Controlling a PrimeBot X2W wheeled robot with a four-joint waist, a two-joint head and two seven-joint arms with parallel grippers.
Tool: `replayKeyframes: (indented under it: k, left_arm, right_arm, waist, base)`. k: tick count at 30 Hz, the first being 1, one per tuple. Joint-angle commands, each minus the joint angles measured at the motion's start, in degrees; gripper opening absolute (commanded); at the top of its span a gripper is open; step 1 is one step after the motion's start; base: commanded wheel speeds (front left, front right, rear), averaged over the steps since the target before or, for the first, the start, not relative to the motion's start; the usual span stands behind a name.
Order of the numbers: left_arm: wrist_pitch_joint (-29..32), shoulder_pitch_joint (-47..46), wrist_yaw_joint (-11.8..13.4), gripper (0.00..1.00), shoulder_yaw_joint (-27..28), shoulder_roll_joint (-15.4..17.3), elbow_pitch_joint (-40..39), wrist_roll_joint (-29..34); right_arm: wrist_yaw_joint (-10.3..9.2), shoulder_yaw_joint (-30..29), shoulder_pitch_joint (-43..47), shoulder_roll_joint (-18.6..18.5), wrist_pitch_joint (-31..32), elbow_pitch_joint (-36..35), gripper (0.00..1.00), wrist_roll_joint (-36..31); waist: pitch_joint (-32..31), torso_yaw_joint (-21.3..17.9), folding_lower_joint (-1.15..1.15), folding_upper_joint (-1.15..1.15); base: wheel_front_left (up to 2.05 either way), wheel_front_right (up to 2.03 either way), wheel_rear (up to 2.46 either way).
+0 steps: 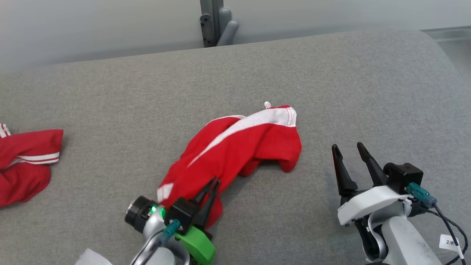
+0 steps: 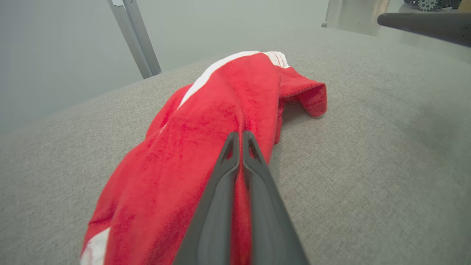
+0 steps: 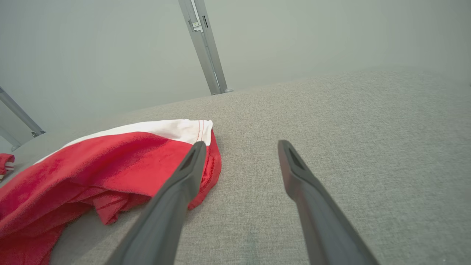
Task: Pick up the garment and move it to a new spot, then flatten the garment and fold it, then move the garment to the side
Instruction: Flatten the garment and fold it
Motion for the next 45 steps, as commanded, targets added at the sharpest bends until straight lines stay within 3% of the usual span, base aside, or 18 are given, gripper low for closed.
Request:
replayKeyframes:
  k: [1, 4, 5, 6, 7, 8, 12, 19, 25, 30, 40, 41, 42, 45]
  left_arm:
    - [-0.04, 0.63, -0.16, 0.00, -1.28, 0.58, 0.51, 0.52]
    - [-0.04, 1.88, -0.16, 0.00, -5.39, 0.95, 3.10, -0.11]
    - [-0.04, 1.97, -0.16, 0.08, -6.44, 0.94, 4.10, -0.71]
    - [-0.04, 2.09, -0.16, 0.32, -7.09, 0.82, 5.18, -1.43]
    - [-0.03, 2.20, -0.16, 0.48, -7.62, 0.61, 6.31, -2.37]
    - [-0.04, 2.50, -0.16, 1.00, -8.06, 0.36, 7.67, -3.43]
    - [-0.04, 2.34, -0.16, 1.00, -8.32, -0.65, 8.79, -6.34]
    - [-0.04, 4.00, -0.16, 1.00, -4.95, -1.18, 1.40, -6.19]
    - [-0.04, 5.20, -0.15, 1.00, 1.81, -1.28, -3.65, -5.44]
    - [-0.04, 3.07, -0.14, 1.00, 5.56, -0.28, 2.31, -5.67]
    - [-0.04, -3.13, -0.15, 1.00, -2.19, 2.36, 14.18, -14.04]
    - [-0.04, -3.63, -0.15, 0.90, -3.63, 2.53, 15.33, -15.15]
    - [-0.04, -4.21, -0.15, 0.59, -4.89, 2.61, 16.03, -16.51]
    - [-0.04, -6.09, -0.16, 0.02, -9.63, 3.26, 18.26, -21.18]
  right_arm:
    - [0.00, 0.15, 0.67, -0.03, -0.02, 0.18, 1.00, 0.41]
    - [0.00, 0.44, 0.49, -0.01, -0.02, 0.36, 1.00, 0.39]
    - [0.00, 0.48, 0.41, -0.01, -0.02, 0.44, 1.00, 0.39]
    - [0.00, 0.57, 0.33, -0.05, -0.02, 0.52, 1.00, 0.40]
    - [0.00, 0.61, 0.33, -0.14, -0.02, 0.59, 1.00, 0.47]
    - [0.00, 0.64, 0.45, -0.27, -0.02, 0.66, 1.00, 0.56]
    - [0.00, 0.29, 1.40, -0.68, -0.02, 1.12, 1.00, 0.69]
    - [0.00, -0.71, 2.63, -0.46, -0.02, 0.94, 1.00, 0.59]
    - [0.00, -0.62, 3.34, 0.16, -0.02, 0.68, 1.00, 0.54]
    - [0.00, 0.20, 3.04, 0.47, -0.02, 0.80, 1.00, 0.60]
    - [0.00, 0.50, 2.51, -0.13, -0.02, 0.86, 1.00, 0.87]
    - [0.00, 0.49, 2.42, -0.17, -0.02, 0.86, 1.00, 0.88]
    - [0.00, 0.50, 2.32, -0.18, -0.02, 0.85, 1.00, 0.89]
    - [0.00, 0.60, 2.07, -0.22, -0.02, 0.74, 1.00, 0.97]
  waist:
    - [-0.57, 0.75, 0.00, 0.00]
    - [-0.57, 1.07, 0.00, 0.00]
    - [-0.54, 1.13, 0.00, 0.00]
    - [-0.59, 1.16, 0.00, 0.00]
    - [-0.71, 1.16, 0.00, 0.00]
    - [-0.93, 1.17, 0.00, 0.00]
    - [-2.28, 1.41, 0.00, 0.00]
    - [-4.56, 2.66, 0.00, 0.00]
    - [-5.72, 3.91, 0.00, 0.00]
    - [-5.79, 3.81, 0.00, 0.00]
    - [-4.59, 2.10, 0.00, 0.00]
    - [-4.47, 1.98, 0.00, 0.00]
    - [-4.37, 1.85, 0.00, 0.00]
    - [-4.03, 1.52, 0.00, 0.00]
  base:
    - [0.00, 0.00, 0.00]
    - [0.00, 0.00, 0.00]
    - [0.00, 0.00, 0.00]
    - [0.00, 0.00, 0.00]
    - [0.00, 0.00, 0.00]
    - [0.00, 0.00, 0.00]
    - [0.00, 0.00, 0.00]
    - [0.00, 0.00, 0.00]
    - [0.00, 0.00, 0.00]
    - [0.00, 0.00, 0.00]
    - [0.00, 0.00, 0.00]
    - [0.00, 0.00, 0.00]
    - [0.00, 0.00, 0.00]
    - [0.00, 0.00, 0.00]
